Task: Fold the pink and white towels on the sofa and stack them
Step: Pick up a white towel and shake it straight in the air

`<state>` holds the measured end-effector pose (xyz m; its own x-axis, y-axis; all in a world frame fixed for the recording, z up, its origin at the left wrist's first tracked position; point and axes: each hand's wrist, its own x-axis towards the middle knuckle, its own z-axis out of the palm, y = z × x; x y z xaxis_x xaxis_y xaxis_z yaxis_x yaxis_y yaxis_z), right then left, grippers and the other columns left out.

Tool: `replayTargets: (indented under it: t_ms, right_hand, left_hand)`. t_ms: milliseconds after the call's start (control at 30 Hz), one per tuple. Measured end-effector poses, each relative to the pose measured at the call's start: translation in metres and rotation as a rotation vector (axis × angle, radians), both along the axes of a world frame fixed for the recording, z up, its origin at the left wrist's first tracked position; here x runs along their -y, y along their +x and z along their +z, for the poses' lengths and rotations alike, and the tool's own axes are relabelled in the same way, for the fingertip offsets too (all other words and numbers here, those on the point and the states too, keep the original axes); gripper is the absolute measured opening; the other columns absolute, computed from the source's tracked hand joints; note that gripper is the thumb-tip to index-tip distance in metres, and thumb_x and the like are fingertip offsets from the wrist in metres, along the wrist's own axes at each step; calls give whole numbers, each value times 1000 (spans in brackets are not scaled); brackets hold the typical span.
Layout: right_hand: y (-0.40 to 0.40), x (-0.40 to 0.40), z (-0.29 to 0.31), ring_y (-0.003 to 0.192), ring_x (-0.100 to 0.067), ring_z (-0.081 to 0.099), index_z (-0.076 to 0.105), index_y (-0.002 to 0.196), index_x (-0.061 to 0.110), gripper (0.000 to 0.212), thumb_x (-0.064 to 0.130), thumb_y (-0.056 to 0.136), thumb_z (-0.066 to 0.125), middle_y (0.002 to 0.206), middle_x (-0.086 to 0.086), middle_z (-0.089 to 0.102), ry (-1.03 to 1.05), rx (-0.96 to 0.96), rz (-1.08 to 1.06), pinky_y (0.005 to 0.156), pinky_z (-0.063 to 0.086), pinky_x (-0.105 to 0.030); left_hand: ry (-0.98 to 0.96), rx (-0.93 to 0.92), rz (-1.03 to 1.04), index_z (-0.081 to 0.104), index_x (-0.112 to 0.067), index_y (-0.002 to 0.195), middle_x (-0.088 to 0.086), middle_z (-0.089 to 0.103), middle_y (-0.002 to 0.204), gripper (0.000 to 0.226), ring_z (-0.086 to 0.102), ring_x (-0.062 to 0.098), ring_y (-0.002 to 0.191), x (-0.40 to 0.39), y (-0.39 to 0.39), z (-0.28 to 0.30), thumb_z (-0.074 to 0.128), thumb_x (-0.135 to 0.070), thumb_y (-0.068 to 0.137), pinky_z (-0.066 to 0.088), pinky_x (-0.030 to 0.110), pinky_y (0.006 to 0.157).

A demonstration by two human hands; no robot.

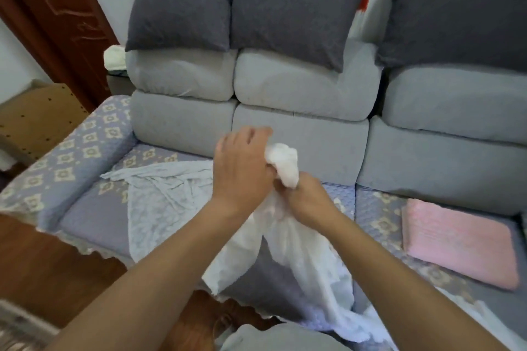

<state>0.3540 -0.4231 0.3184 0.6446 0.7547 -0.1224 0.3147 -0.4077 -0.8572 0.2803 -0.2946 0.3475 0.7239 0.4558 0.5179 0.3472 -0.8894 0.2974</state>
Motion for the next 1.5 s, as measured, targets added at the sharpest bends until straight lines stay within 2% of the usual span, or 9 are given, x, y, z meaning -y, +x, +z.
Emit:
replayTargets:
  t_ms: [167, 300, 433, 633, 767, 900, 967, 1133, 1500]
  right_hand:
    - [53, 16, 90, 92, -20, 74, 75, 100, 18, 22, 23, 98, 53, 95, -2, 78, 273, -245, -219, 83, 60, -40]
    - [62, 26, 151, 95, -22, 74, 70, 110, 11, 23, 26, 100, 55, 101, -4, 77, 459, -289, -195, 83, 59, -41]
    - [70, 43, 181, 91, -19, 75, 72, 97, 19, 18, 32, 97, 59, 96, 1, 78, 585, -319, -362, 83, 61, -42]
    - [127, 99, 165, 85, -15, 74, 70, 100, 20, 14, 29, 93, 62, 93, 5, 77, 663, -276, -812, 73, 60, -35]
    - [154, 143, 111, 133, -33, 44, 37, 150, 11, 70, 19, 87, 66, 146, -16, 44, 100, 271, -1129, 110, 36, -36]
    - [75, 90, 89, 139, -2, 35, 20, 156, 34, 102, 26, 78, 84, 154, 14, 36, 121, 404, -107, 112, 27, -12]
    - [57, 59, 67, 113, -4, 58, 51, 135, 39, 64, 26, 81, 81, 127, 13, 62, -49, 337, 213, 92, 46, -21]
    - [88, 71, 59, 73, -15, 64, 72, 82, 19, 6, 24, 85, 73, 73, 2, 71, -33, 473, -187, 65, 49, -33]
    - [110, 102, 118, 81, -22, 59, 70, 98, 19, 30, 3, 80, 52, 84, 1, 65, 336, 698, -806, 74, 47, -36]
  left_hand:
    - [-777, -105, -161, 7, -43, 155, -6, 29, 153, 110, 35, 11, 137, -18, -11, -6, 81, -54, 74, 35, 33, 110]
    - [-997, -312, -233, -1, -47, 154, -7, 58, 134, 114, 57, 12, 121, 2, -6, -43, 81, -53, 75, 49, 33, 97]
    - [-841, -355, -75, 65, -14, 114, -2, 69, 97, 28, 64, 17, 87, 3, 7, -83, 60, -34, 95, 54, 38, 80]
    - [-800, 9, 11, 57, -11, 85, 2, 60, 81, 27, 55, 19, 75, -11, 23, -50, 46, -27, 104, 39, 31, 62]
    - [-613, 8, -291, 52, -5, 84, -1, 50, 72, 23, 44, 9, 63, -26, 41, 34, 50, -21, 101, 36, 32, 60]
    - [-400, -349, -693, 63, -22, 83, 0, 63, 82, 17, 56, 11, 72, 2, 46, 89, 57, -25, 99, 44, 30, 67]
    - [-362, -453, -759, 69, -28, 94, -5, 68, 90, 3, 61, 11, 80, 17, 44, 94, 66, -30, 94, 45, 27, 69]
    - [-151, -840, -309, 60, -26, 107, -2, 66, 103, 21, 55, 20, 81, -13, 26, 31, 69, -31, 88, 43, 31, 68]
    - [-518, -53, 617, 74, -10, 105, 26, 69, 106, 25, 63, 46, 96, -121, -77, -64, 52, -14, 94, 51, 46, 81]
